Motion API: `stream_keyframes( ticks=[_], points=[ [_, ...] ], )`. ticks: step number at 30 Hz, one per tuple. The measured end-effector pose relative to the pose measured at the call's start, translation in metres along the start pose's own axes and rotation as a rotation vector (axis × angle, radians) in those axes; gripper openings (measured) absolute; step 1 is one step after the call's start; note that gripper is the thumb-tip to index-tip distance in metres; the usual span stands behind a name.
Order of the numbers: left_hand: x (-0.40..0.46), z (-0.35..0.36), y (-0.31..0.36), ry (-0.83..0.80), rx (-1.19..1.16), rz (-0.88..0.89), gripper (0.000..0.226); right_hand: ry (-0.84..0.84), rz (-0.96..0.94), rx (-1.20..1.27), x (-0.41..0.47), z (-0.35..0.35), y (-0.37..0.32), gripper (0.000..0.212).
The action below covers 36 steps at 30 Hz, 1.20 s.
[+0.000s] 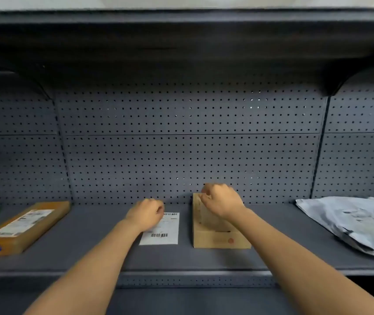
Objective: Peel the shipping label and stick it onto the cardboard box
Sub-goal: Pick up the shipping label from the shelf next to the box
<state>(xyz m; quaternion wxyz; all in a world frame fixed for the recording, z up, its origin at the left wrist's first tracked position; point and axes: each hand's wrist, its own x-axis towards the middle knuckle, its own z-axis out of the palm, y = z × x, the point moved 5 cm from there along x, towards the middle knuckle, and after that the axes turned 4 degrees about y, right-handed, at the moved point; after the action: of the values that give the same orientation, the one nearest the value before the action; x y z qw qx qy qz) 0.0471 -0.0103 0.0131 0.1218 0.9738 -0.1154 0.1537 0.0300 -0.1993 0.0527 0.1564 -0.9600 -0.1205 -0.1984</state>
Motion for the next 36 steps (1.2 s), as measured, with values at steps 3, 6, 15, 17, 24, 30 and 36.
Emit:
stream_keyframes(
  ticks=[3, 6, 15, 17, 24, 30, 36],
  points=[
    [0.015, 0.03, -0.023, -0.146, -0.028, -0.116, 0.035, -0.043, 0.05, 0.05, 0.016, 0.017, 0.008, 0.033],
    [0.027, 0.057, -0.042, -0.255, 0.019, -0.19, 0.064, -0.093, 0.08, 0.069, 0.027, 0.032, 0.015, 0.033],
    [0.033, 0.086, -0.063, -0.282, -0.013, -0.333, 0.096, -0.156, 0.069, 0.152, 0.049, 0.057, 0.016, 0.03],
    [0.036, 0.089, -0.065, -0.213, -0.041, -0.326, 0.091, -0.157, 0.049, 0.159, 0.048, 0.061, 0.012, 0.031],
    [0.038, 0.091, -0.065, -0.135, -0.094, -0.348, 0.076, -0.204, 0.013, 0.157, 0.039, 0.073, 0.006, 0.031],
    [0.032, 0.086, -0.061, -0.032, -0.268, -0.381, 0.074, -0.219, 0.008, 0.178, 0.033, 0.074, 0.006, 0.03],
    [0.027, 0.071, -0.049, 0.094, -0.53, -0.375, 0.061, -0.203, 0.018, 0.267, 0.031, 0.072, 0.001, 0.027]
  ],
)
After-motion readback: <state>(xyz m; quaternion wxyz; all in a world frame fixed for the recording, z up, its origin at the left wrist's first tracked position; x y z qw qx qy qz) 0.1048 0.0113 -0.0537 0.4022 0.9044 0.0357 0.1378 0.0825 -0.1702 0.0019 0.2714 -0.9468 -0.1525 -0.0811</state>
